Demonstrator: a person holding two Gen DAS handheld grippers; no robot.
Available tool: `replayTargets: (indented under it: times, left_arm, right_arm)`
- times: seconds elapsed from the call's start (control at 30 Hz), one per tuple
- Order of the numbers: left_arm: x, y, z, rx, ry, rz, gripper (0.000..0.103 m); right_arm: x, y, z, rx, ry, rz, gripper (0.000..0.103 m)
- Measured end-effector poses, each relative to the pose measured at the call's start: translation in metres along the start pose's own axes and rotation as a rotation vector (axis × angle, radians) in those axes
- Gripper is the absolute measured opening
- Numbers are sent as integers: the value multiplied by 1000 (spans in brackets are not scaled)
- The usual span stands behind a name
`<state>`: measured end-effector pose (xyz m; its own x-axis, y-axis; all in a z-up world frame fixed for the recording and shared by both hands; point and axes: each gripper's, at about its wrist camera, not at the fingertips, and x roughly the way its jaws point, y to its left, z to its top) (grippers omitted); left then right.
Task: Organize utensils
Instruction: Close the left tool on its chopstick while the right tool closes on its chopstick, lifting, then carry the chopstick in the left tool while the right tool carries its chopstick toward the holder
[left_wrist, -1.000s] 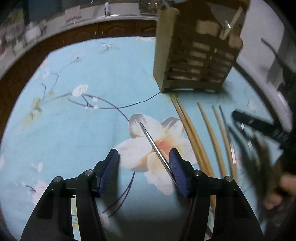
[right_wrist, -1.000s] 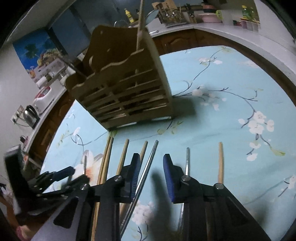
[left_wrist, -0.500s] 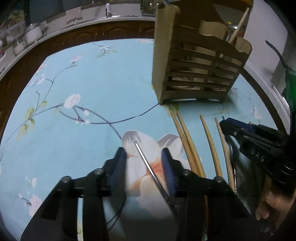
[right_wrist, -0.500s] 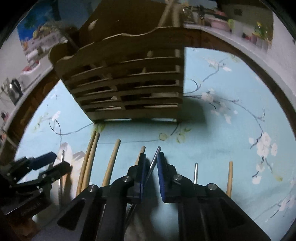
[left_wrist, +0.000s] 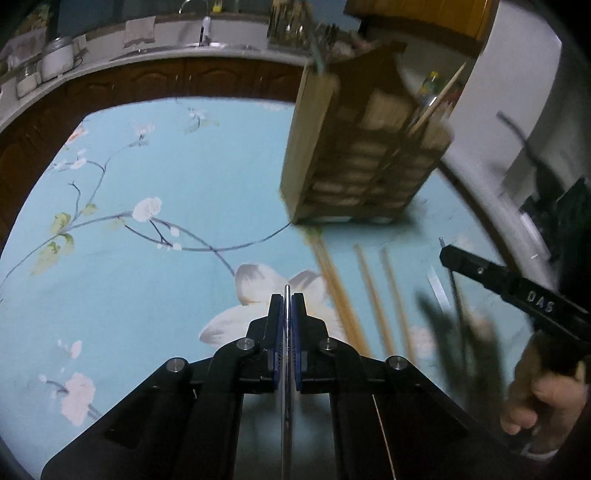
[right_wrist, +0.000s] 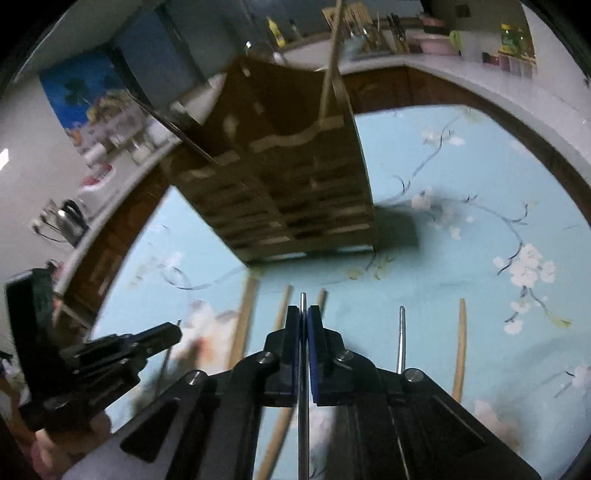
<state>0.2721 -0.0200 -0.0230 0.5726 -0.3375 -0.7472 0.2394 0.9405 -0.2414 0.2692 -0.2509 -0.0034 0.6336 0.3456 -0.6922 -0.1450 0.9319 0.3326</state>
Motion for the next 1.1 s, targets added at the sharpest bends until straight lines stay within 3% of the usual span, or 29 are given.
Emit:
replayTargets:
  times: [0.17,0.5,0.73,1.1]
  left_arm:
    - [-55,-9,8,-3,-100,-66,3]
    - [-128,-19,12,7,-223,-115,3]
    - [-153,-28,15,23,-287,-124,3]
    - [-162,-31,31,23,-334,-123,3]
  right_arm:
    - [-41,8,6,-22,-79,37,4]
    - [-103,31,18,-70,-215,67,4]
    - [-132,38,27,-95,-299,64,4]
    - [-145,31,42,-80,-346,76,4]
